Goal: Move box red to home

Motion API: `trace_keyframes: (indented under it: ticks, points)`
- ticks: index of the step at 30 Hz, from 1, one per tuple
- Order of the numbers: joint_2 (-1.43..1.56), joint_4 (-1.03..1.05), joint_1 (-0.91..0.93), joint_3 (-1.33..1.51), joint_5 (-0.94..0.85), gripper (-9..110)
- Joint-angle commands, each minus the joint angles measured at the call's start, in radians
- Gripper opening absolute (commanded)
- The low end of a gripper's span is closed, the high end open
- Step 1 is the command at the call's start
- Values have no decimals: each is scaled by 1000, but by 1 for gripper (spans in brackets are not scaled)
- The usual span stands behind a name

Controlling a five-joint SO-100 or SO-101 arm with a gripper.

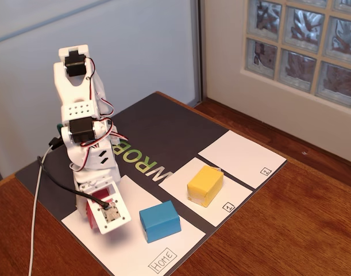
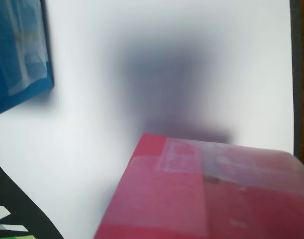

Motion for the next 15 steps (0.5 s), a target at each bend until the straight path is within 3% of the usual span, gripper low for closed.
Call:
trace_keyframes:
  ticks: [1,15]
  points:
    - [-17,-38,-23,-54,9,0]
    - [-147,-161,-34,-54,0,0]
